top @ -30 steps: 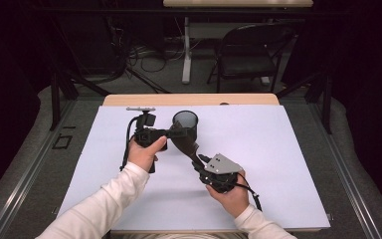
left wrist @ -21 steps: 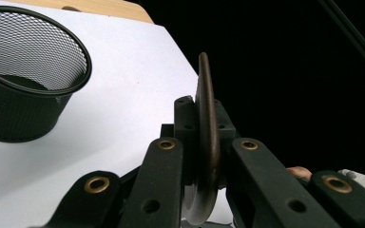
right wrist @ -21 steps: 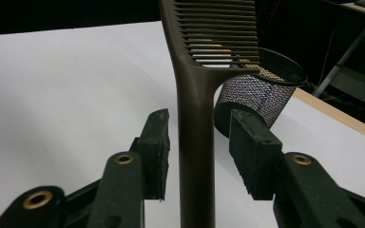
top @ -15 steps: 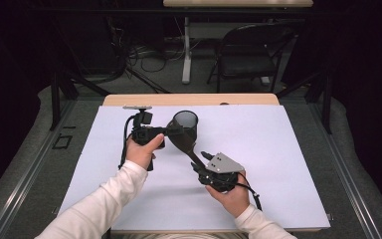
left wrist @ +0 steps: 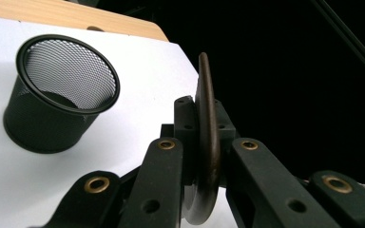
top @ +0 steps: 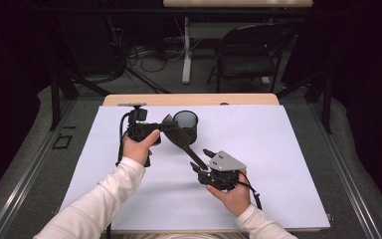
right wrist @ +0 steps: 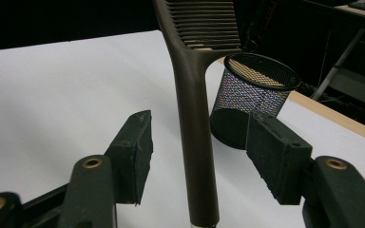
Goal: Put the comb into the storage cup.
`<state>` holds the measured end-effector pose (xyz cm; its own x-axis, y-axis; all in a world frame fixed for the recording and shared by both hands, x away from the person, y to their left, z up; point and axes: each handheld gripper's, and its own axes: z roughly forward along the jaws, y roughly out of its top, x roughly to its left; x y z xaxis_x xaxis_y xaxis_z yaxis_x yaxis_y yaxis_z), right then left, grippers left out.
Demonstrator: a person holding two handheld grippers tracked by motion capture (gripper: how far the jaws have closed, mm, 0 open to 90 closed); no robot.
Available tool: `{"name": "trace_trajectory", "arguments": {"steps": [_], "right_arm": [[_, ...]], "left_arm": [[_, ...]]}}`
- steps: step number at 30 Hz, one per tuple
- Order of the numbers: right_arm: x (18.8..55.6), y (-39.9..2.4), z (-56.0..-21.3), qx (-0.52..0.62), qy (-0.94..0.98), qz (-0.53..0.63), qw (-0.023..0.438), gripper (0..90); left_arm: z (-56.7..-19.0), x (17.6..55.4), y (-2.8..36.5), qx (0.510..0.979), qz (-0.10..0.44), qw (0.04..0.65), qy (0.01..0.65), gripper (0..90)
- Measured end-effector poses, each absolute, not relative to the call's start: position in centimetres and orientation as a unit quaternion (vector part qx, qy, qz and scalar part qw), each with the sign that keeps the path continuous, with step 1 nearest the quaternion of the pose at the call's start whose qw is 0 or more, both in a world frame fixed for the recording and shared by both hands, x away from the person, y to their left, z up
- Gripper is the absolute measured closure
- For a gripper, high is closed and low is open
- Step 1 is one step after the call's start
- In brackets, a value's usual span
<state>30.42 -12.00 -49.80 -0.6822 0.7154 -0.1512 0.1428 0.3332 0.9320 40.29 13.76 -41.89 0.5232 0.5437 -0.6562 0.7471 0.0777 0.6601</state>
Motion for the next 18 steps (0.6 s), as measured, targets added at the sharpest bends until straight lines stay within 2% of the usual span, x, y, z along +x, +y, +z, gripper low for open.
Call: {"name": "trace_trajectory", "arguments": {"steps": [18], "right_arm": [[30.6,-12.3,-49.4,0.276,0.761,0.500,0.308,38.9]], "left_arm": [[-40.6,41.0,13.8,0.672,-0.067,0.558,0.483,86.5]]}}
